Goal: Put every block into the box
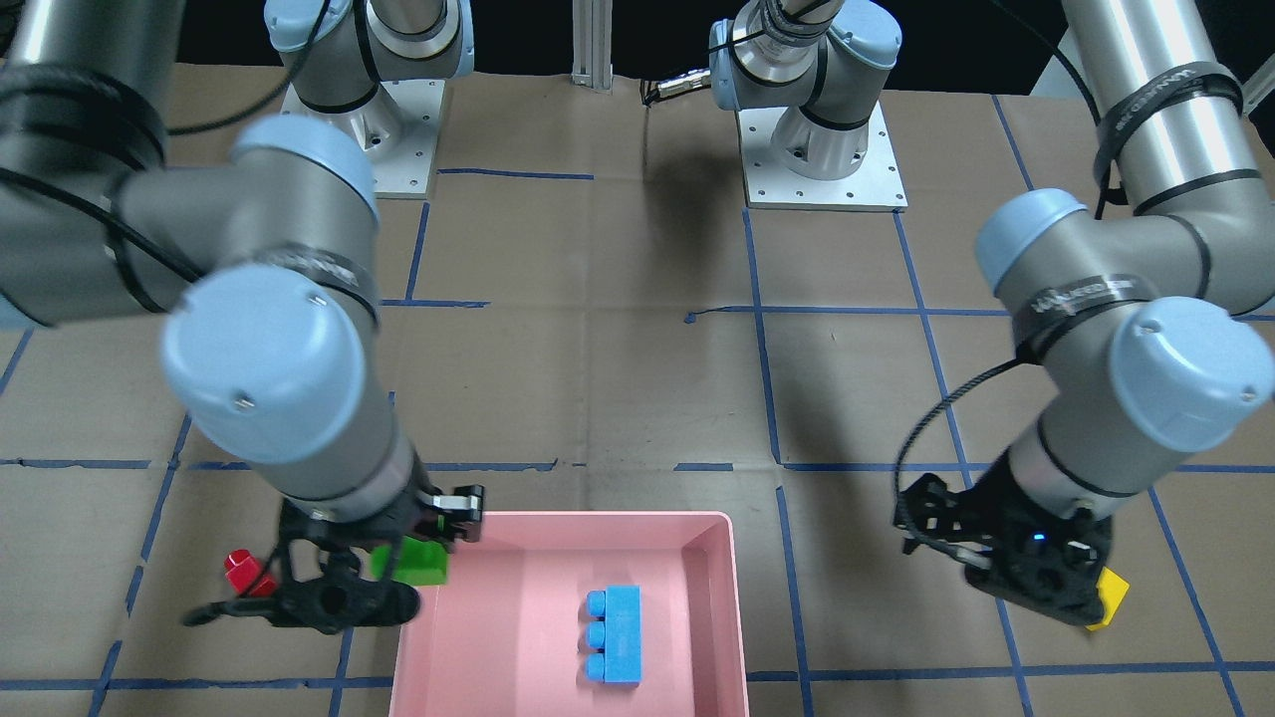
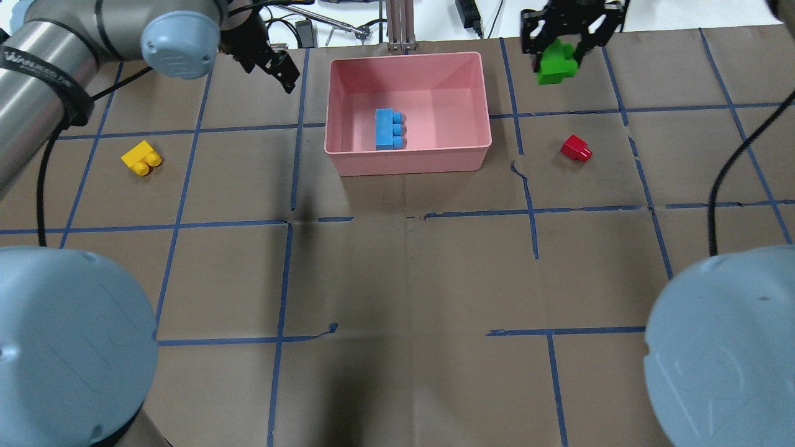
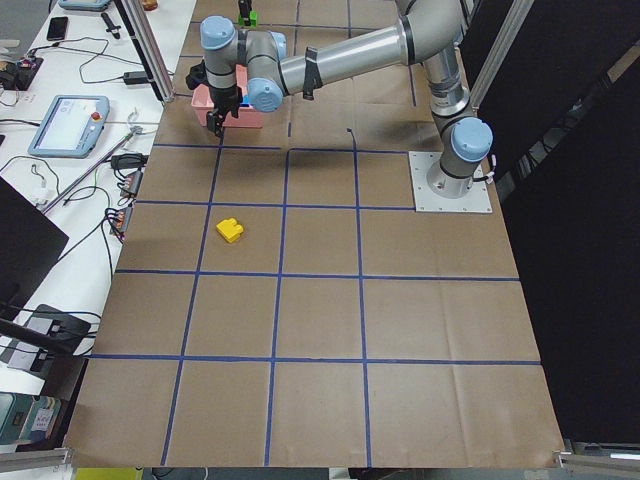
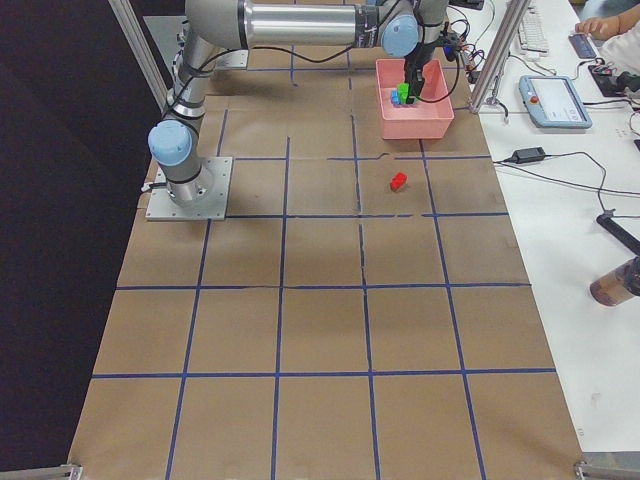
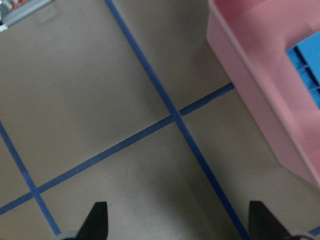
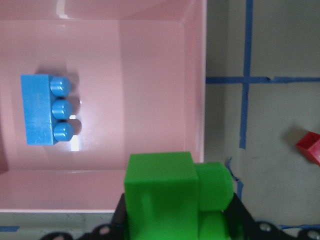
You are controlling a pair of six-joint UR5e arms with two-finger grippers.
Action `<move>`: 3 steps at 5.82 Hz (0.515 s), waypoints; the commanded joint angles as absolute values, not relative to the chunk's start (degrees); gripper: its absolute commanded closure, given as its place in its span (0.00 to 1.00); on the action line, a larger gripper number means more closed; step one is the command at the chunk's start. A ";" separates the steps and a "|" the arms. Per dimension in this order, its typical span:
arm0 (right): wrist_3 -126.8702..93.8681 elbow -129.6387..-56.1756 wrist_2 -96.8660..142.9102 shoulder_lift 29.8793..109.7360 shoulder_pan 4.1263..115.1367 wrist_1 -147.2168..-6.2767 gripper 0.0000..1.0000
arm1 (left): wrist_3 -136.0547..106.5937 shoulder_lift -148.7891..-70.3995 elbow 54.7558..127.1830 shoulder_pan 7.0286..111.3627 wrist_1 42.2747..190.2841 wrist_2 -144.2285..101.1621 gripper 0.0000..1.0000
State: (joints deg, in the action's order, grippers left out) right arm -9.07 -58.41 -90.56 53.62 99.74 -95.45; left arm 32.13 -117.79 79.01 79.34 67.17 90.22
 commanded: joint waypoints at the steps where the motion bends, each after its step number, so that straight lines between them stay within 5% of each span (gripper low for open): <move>1: -10.02 -57.13 -90.44 45.65 101.16 -103.58 0.63 | 41.83 -120.04 80.68 73.67 64.79 95.52 0.01; 2: -9.93 -57.13 -90.44 44.48 101.16 -105.36 0.57 | 50.97 -121.80 80.94 70.35 61.99 99.71 0.01; 3: -10.28 -57.13 -90.35 44.65 101.16 -105.29 0.01 | 57.15 -125.30 80.69 66.92 59.09 99.06 0.01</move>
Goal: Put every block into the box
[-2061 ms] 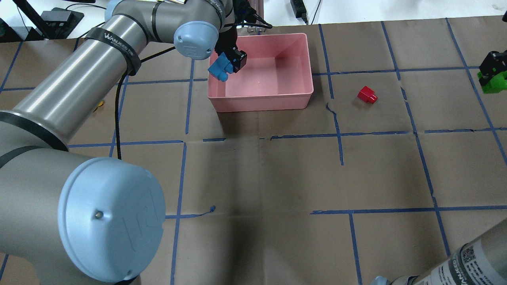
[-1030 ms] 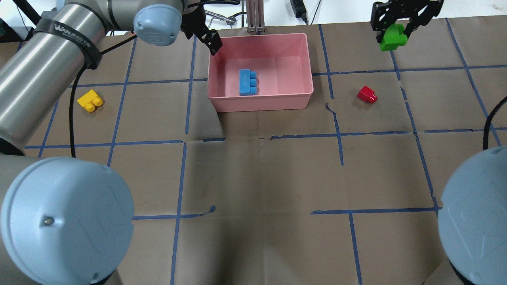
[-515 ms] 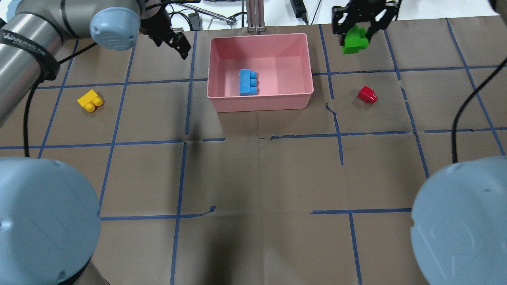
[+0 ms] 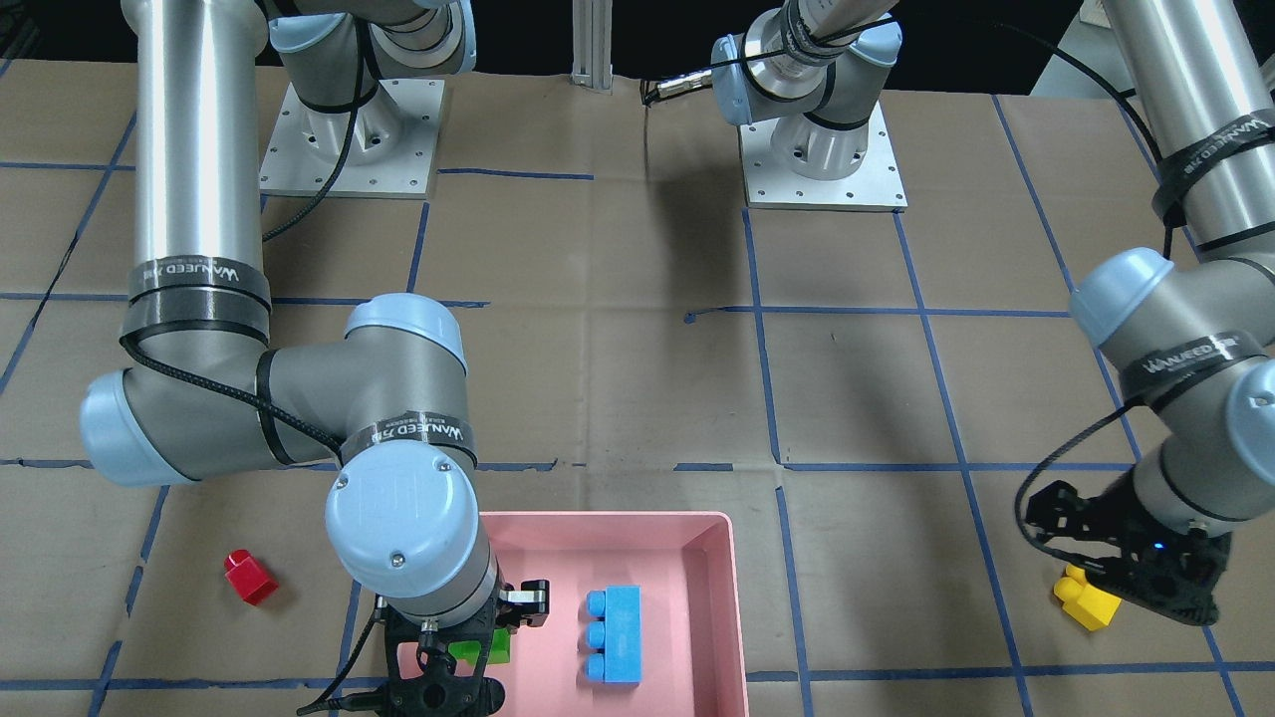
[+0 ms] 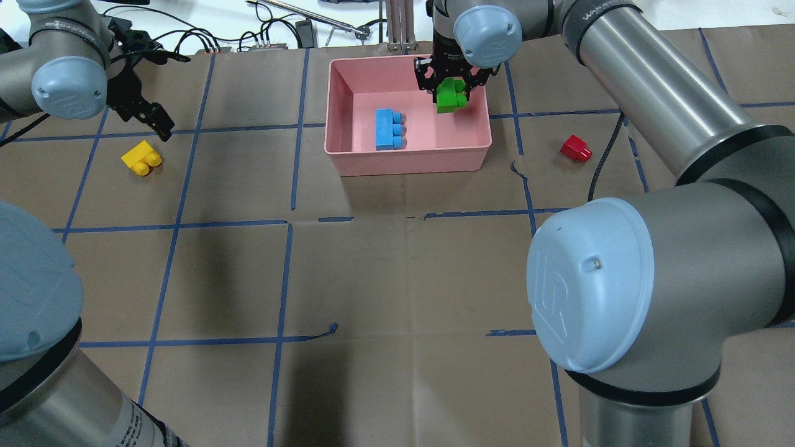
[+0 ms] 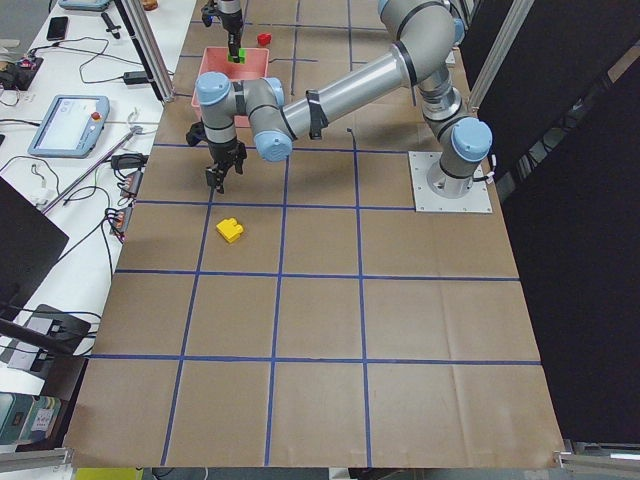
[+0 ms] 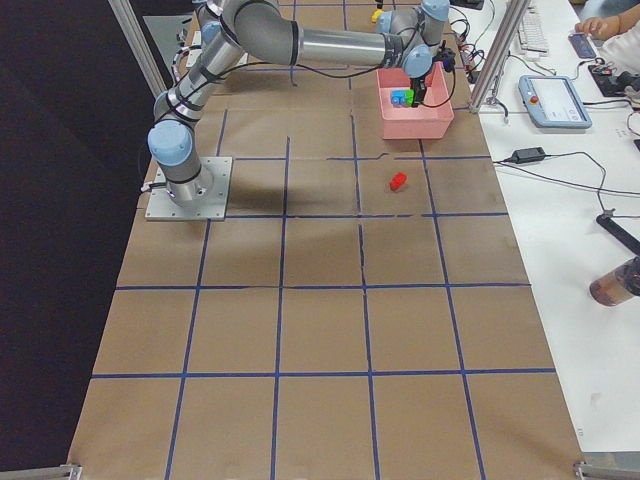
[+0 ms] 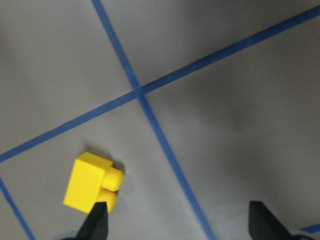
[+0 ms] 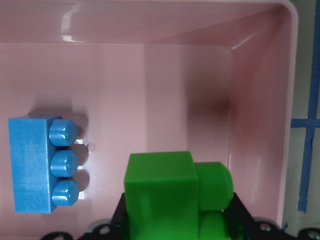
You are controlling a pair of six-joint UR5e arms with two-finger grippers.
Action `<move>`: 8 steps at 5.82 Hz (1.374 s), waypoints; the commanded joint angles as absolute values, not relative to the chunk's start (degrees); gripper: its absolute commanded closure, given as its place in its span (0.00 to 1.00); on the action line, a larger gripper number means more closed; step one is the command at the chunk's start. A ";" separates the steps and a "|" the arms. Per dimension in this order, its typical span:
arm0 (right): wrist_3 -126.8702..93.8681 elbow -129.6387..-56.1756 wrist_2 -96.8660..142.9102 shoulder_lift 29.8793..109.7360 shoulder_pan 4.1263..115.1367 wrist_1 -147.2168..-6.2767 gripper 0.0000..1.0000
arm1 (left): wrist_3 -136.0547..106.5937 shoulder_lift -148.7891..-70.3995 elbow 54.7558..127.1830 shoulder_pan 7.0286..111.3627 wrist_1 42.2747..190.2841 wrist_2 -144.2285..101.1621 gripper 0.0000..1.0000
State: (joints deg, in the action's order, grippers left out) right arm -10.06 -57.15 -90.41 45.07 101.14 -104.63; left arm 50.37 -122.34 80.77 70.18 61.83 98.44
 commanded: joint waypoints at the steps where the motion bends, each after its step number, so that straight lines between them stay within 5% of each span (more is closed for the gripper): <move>1: -10.28 -57.13 -90.35 45.08 101.16 -104.68 0.00 | 61.83 -127.68 80.60 64.97 58.45 98.36 0.01; 4: -10.11 -57.65 -90.88 53.83 100.81 -94.88 0.00 | 68.02 -131.21 79.37 64.95 56.43 97.21 0.07; 6: -3.83 -58.01 -91.32 56.42 95.14 -91.95 0.00 | 68.29 -132.19 79.19 64.86 56.25 96.16 0.22; 8: 15.98 -59.66 -91.14 56.78 87.49 -91.84 0.00 | 68.38 -131.75 79.19 65.04 56.34 94.67 0.74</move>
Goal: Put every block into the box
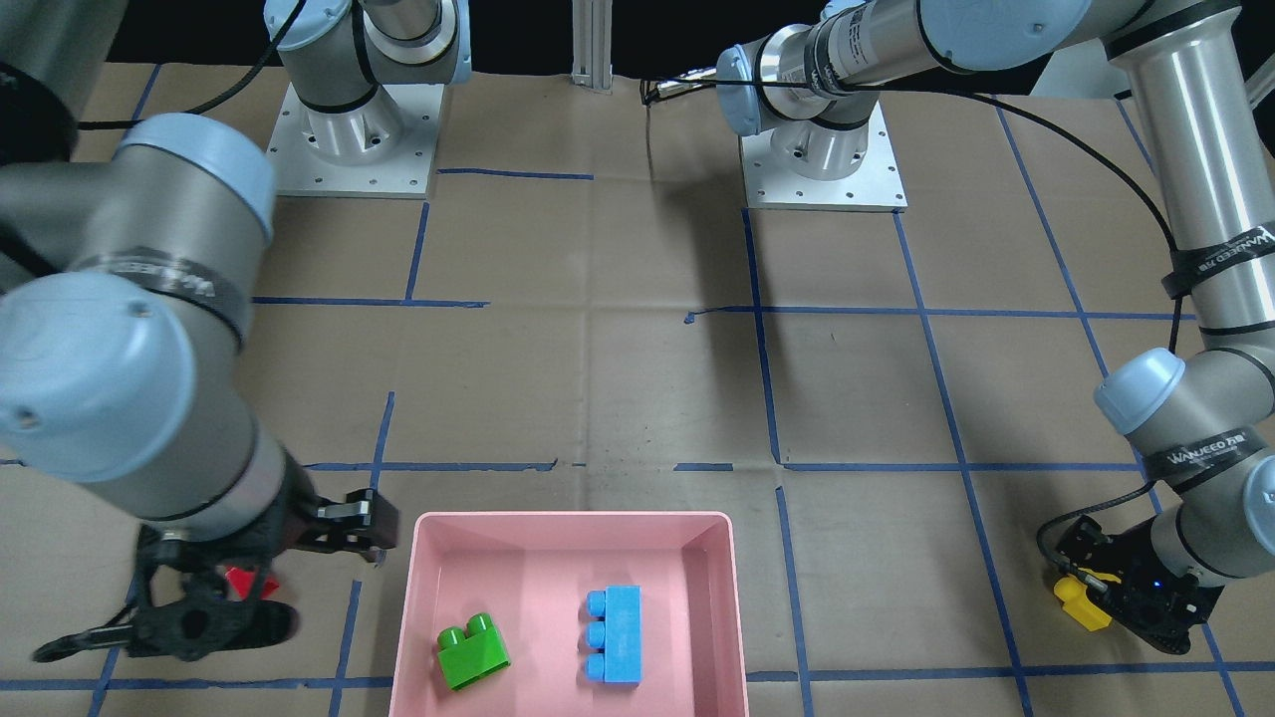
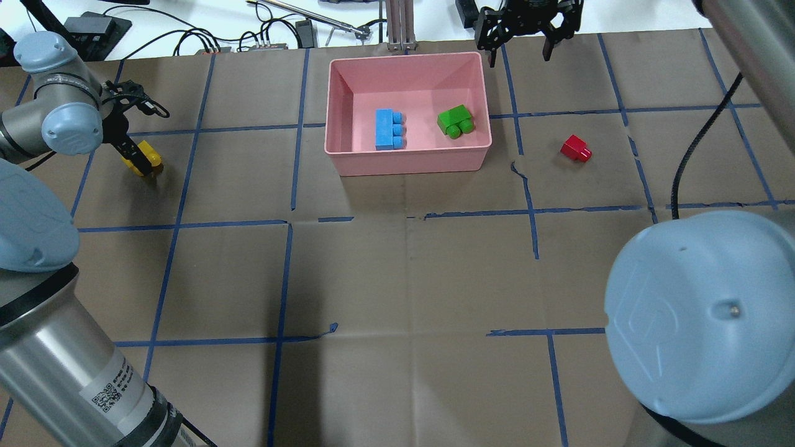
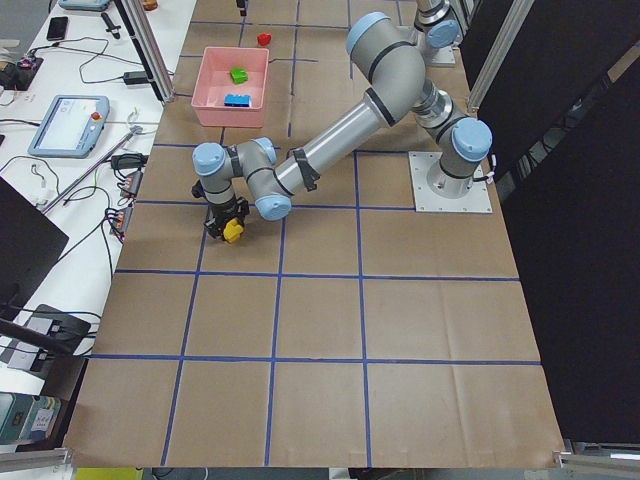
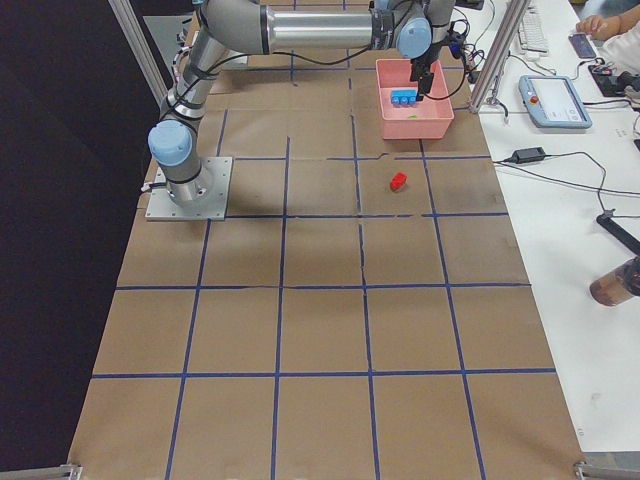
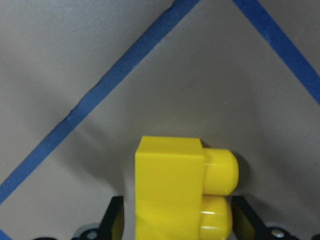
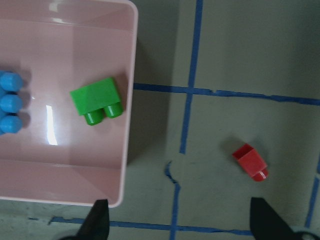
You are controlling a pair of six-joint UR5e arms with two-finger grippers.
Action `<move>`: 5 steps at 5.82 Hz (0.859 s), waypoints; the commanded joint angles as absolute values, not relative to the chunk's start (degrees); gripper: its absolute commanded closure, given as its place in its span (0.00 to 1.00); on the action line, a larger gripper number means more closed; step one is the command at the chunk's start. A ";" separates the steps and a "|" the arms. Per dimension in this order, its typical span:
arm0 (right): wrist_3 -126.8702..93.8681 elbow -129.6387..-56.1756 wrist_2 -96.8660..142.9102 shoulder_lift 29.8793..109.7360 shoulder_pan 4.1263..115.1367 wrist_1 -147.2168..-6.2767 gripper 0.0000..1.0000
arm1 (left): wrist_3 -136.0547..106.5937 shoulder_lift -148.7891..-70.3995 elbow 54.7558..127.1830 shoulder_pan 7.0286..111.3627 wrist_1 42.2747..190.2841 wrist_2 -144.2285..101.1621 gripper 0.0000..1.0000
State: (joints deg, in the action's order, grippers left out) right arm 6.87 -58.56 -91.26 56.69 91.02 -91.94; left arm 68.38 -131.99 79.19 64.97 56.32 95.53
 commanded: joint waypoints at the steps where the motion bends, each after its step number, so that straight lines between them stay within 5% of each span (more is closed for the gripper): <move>1: 25.65 -62.98 -91.14 56.78 84.32 -92.98 0.00 | 67.42 -130.27 79.19 66.34 57.56 93.44 0.85; 5: 44.91 -84.23 -90.88 55.90 80.77 -117.62 0.00 | 36.75 -122.35 74.12 81.25 70.03 92.90 0.89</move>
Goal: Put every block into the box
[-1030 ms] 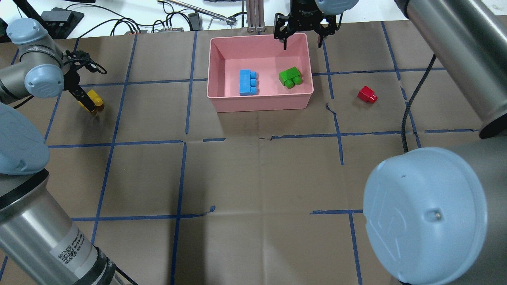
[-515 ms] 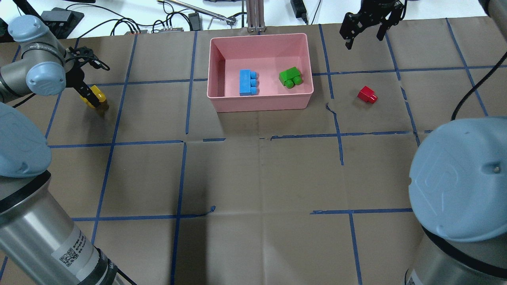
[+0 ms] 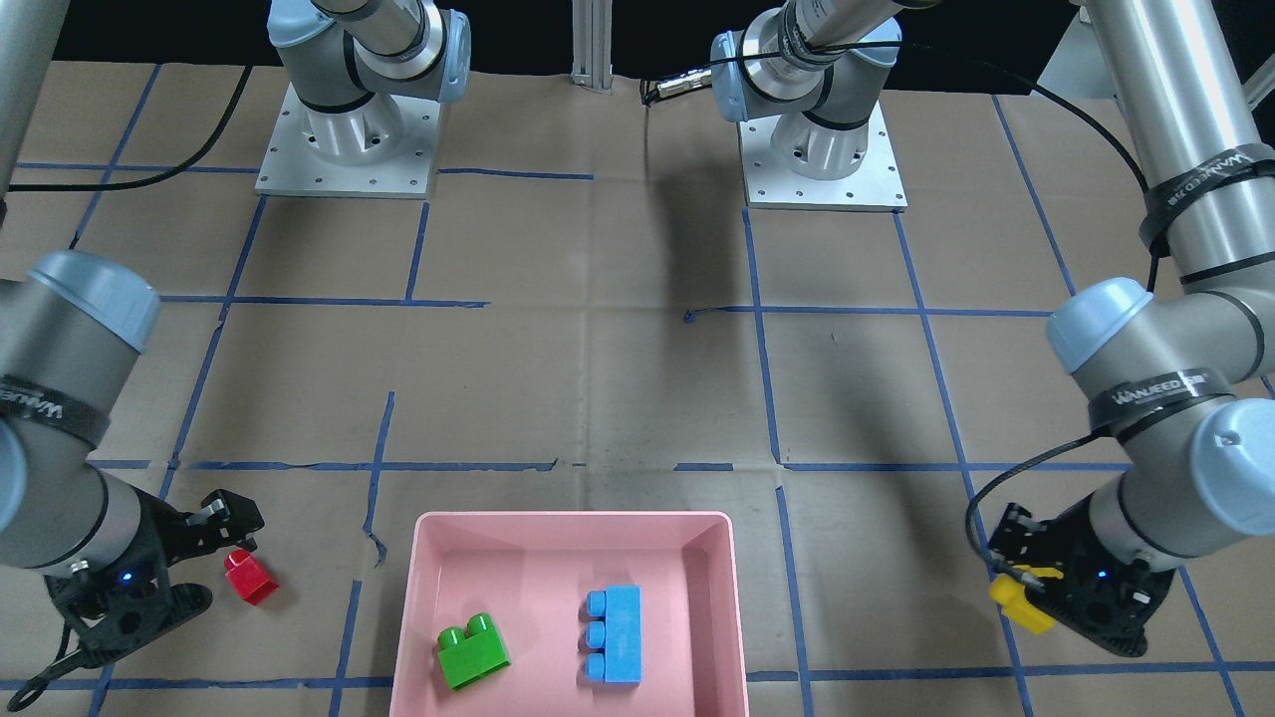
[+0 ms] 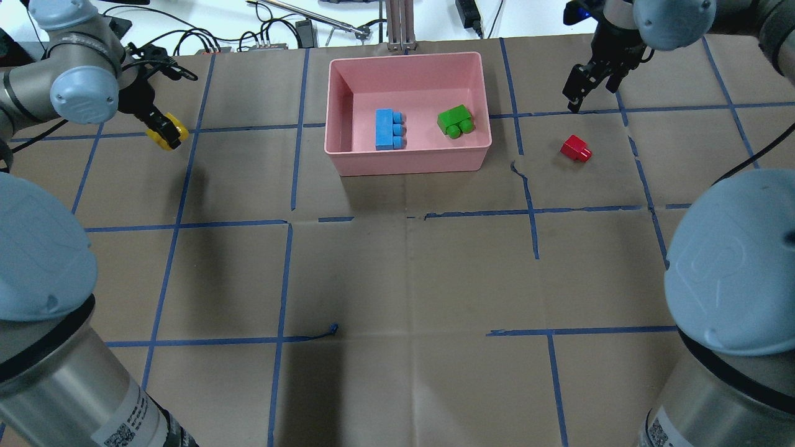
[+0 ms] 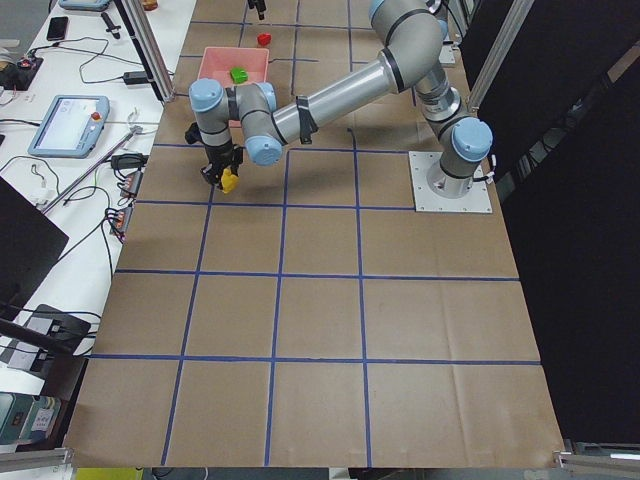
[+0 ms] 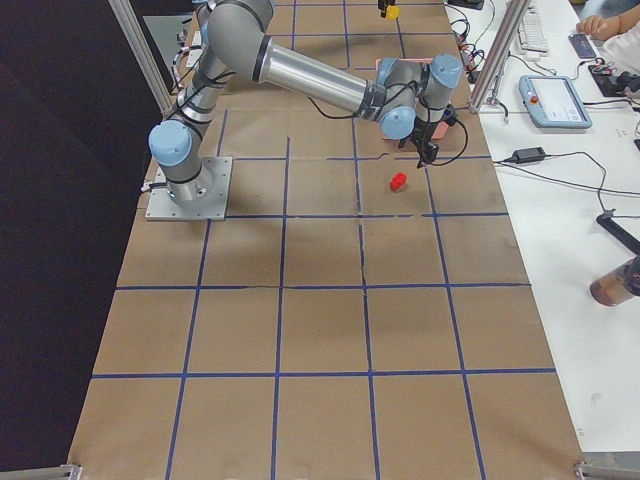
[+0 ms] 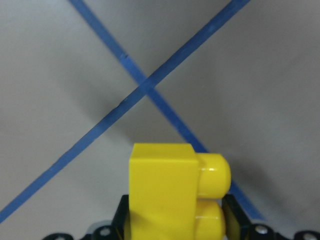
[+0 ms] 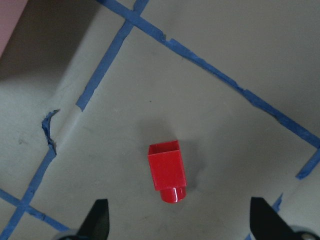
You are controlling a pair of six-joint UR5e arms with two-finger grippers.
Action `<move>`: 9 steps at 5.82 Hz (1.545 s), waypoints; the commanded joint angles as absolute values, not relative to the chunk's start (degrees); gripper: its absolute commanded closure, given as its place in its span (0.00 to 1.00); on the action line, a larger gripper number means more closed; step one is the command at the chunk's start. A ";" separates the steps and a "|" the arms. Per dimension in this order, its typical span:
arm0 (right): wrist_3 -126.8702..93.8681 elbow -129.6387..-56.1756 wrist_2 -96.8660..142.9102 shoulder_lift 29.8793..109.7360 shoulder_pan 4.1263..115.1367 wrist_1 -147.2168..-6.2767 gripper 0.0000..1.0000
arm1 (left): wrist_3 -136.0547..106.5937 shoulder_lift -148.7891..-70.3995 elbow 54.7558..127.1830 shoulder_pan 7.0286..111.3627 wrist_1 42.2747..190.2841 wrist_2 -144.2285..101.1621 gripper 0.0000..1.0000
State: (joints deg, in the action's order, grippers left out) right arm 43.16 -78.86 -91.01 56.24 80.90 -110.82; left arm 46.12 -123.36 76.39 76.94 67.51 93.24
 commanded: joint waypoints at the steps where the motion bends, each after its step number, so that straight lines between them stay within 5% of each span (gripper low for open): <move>1: 44.91 -86.37 -90.88 55.55 80.68 -119.95 0.00 | 26.21 -122.87 70.26 85.04 73.27 92.55 0.89; 4: 44.30 -88.86 -91.41 53.62 80.68 -121.99 0.03 | 2.78 -130.39 62.96 99.26 72.87 91.41 0.89; 6: 43.95 -88.33 -91.41 53.88 80.68 -122.17 0.41 | -0.17 -137.87 54.96 105.35 72.07 91.66 0.87; 7: 43.95 -86.50 -91.58 53.62 80.68 -121.99 0.54 | 0.09 -137.99 55.02 105.64 72.16 91.84 0.12; 9: 43.95 -85.87 -91.67 53.70 80.68 -121.99 0.81 | 0.35 -134.85 57.38 104.69 73.55 92.02 0.03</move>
State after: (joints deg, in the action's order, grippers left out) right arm 43.95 -86.37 -91.64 53.66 80.68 -122.00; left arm 0.30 -136.45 56.23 105.28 72.58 91.89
